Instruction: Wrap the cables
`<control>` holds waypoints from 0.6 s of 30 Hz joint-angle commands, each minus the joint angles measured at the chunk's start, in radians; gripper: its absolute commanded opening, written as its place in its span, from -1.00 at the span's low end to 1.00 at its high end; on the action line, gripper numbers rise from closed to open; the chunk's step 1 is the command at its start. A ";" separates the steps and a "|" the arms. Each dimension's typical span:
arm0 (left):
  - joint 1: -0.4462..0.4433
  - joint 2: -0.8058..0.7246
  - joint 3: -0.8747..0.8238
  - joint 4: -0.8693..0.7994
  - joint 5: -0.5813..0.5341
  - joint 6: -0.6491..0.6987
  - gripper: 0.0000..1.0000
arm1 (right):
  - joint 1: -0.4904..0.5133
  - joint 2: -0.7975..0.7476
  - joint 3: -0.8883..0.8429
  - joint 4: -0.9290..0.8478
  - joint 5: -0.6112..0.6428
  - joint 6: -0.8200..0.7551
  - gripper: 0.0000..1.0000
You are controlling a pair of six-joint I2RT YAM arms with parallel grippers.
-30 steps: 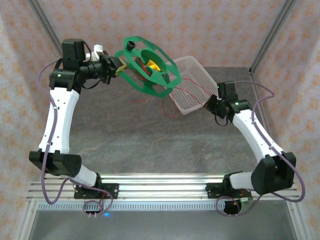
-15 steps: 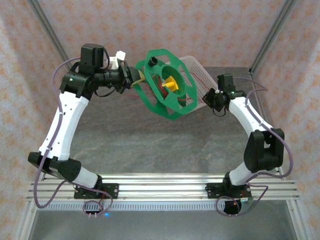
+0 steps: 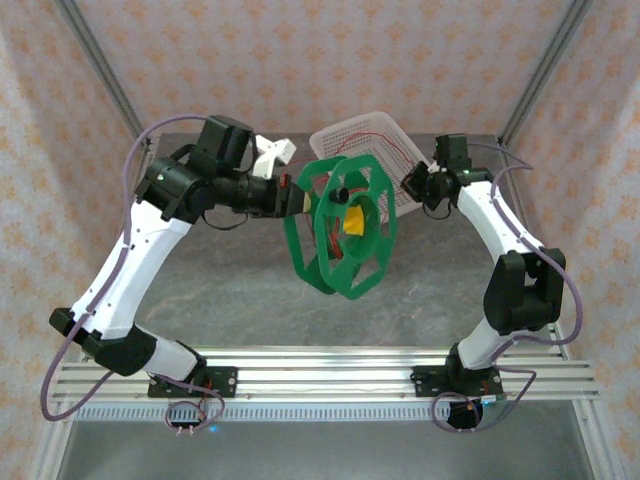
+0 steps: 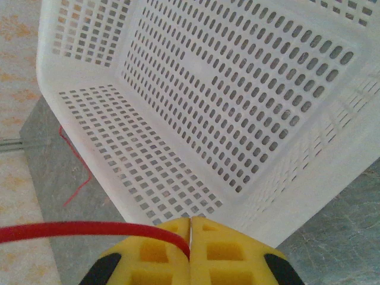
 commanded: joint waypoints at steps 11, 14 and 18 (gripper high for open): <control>-0.165 0.033 -0.045 -0.135 -0.270 0.182 -1.00 | -0.026 0.014 0.167 0.175 -0.151 0.217 -1.00; -0.169 0.069 -0.045 -0.163 -0.361 0.200 -1.00 | -0.004 -0.023 0.152 0.267 -0.215 0.277 -1.00; -0.169 0.102 -0.057 -0.165 -0.411 0.221 -1.00 | 0.047 -0.075 0.151 0.321 -0.242 0.297 -1.00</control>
